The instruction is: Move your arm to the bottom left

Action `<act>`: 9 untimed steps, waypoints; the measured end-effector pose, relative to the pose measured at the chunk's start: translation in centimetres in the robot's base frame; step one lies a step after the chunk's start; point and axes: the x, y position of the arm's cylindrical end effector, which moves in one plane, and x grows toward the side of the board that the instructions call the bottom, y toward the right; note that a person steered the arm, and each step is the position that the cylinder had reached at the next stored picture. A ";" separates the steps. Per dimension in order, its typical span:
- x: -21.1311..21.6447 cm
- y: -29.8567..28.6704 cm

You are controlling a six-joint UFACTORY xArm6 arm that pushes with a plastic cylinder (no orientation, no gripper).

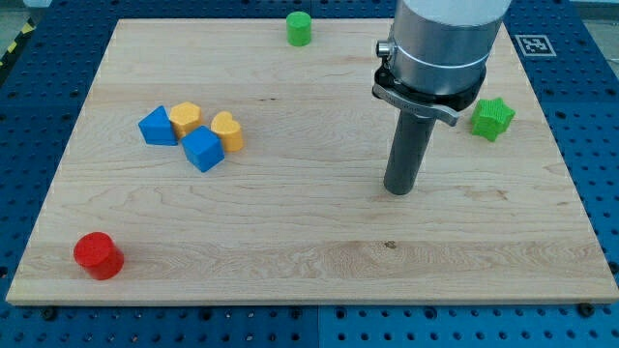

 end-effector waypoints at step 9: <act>4.7 -39.9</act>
